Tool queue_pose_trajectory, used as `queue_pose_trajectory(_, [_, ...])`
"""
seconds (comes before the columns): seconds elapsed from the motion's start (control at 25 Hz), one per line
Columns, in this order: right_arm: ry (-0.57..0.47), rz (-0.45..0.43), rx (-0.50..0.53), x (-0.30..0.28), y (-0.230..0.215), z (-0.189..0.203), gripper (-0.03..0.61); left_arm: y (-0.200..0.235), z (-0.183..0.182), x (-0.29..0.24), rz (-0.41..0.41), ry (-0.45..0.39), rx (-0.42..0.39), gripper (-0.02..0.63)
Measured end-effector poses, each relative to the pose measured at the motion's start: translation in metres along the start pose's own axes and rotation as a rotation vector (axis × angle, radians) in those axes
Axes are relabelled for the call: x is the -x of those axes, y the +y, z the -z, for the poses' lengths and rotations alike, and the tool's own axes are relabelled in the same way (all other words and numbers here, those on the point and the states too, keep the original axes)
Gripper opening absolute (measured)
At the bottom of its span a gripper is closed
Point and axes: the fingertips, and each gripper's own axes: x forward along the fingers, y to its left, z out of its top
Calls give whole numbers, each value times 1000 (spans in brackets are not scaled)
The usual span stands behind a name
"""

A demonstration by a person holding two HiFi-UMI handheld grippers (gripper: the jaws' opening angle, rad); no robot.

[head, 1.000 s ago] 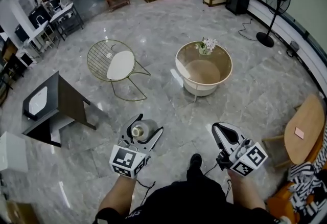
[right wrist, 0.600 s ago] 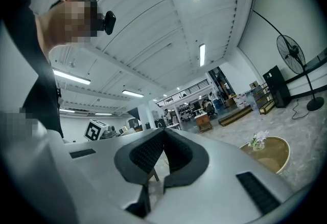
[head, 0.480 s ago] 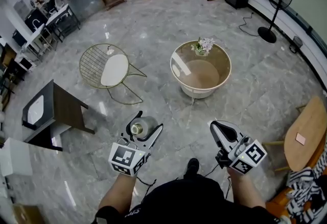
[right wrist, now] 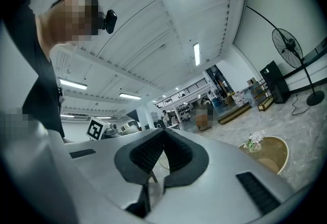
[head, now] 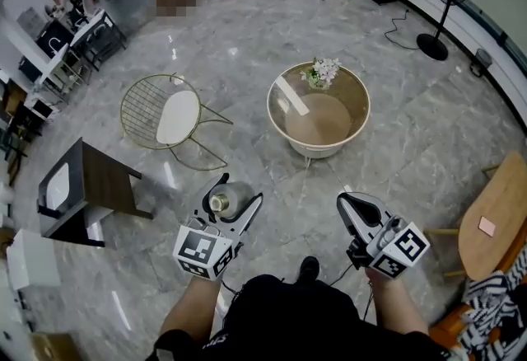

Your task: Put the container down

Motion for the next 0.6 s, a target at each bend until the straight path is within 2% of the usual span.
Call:
queue_pose_trajectory(0.36, [27,5,2,4,-29,-13,15,-6,-1,-32,-2,-18,17,344])
queue_pose_trajectory(0.6, [39,-10,25,-23,-30,-21,15,19,-5,-42,-7,-46,17,344])
